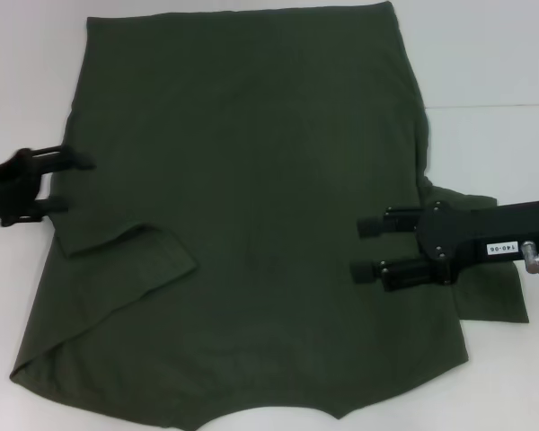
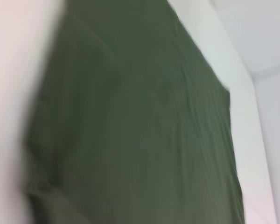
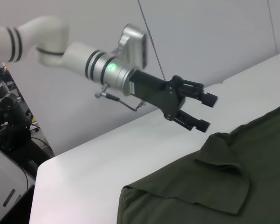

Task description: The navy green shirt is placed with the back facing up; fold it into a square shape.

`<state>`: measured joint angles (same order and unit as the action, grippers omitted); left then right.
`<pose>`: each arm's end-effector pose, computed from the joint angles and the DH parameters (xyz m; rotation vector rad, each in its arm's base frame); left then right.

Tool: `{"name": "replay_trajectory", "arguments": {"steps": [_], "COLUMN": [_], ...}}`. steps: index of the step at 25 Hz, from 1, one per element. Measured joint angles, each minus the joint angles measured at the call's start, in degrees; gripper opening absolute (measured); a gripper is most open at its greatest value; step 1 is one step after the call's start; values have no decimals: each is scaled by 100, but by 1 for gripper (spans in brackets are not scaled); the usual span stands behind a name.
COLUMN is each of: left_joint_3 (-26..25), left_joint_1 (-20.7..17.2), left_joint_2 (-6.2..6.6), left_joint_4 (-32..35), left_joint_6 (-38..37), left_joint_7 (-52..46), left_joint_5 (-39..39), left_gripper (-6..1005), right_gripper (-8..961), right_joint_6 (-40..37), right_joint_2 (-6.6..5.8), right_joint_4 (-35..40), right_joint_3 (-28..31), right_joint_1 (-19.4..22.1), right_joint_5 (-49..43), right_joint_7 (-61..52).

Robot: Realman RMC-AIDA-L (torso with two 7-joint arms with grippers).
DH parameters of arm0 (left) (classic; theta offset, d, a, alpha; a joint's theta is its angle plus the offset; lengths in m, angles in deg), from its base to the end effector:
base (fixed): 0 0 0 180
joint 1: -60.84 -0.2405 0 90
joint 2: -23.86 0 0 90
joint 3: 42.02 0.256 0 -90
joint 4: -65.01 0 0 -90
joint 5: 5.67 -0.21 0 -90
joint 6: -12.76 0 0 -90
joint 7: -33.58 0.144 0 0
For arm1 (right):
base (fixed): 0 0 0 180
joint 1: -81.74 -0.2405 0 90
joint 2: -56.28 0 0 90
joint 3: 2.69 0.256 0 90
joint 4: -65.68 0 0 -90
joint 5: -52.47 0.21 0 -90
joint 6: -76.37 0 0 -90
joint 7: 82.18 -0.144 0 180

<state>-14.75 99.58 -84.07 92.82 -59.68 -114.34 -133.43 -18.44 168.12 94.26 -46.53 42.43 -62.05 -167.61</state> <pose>-0.3099 0.3981 0.0704 -1.7549 -2.0638 -0.7309 0.2337 0.3510 0.0145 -2.9359 0.6714 0.6896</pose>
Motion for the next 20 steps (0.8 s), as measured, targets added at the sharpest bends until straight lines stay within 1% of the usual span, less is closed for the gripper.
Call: {"name": "replay_trajectory", "arguments": {"steps": [3,7,9,13,20], "left_joint_3": [-3,3,14,97,132], "left_joint_1": [-341,-460,-463,-377,-244], "left_joint_2": [0,-37,-47,-110,-132], "left_joint_4": [-39,-122,-204,-332,-510], "left_joint_6": [363,735,862,1142,1401], "left_joint_7": [273,496,577,762,925], "left_joint_5": [311,360,362,325,316], "left_gripper": [873,872,872,871,870], "right_gripper": [880,880,880,880,879], "right_joint_6": [-17,-18,-8,7,8], "right_joint_2": [-6,-20,-25,-38,-49], "right_joint_4": [6,9,9,-3,-7], "right_joint_3": [0,-1,-1,-1,-1], "right_joint_1": [1,0,-1,-11,3], "right_joint_5": [-1,0,0,0,11], "right_joint_7": [-3,-9,-9,-9,-9]}}
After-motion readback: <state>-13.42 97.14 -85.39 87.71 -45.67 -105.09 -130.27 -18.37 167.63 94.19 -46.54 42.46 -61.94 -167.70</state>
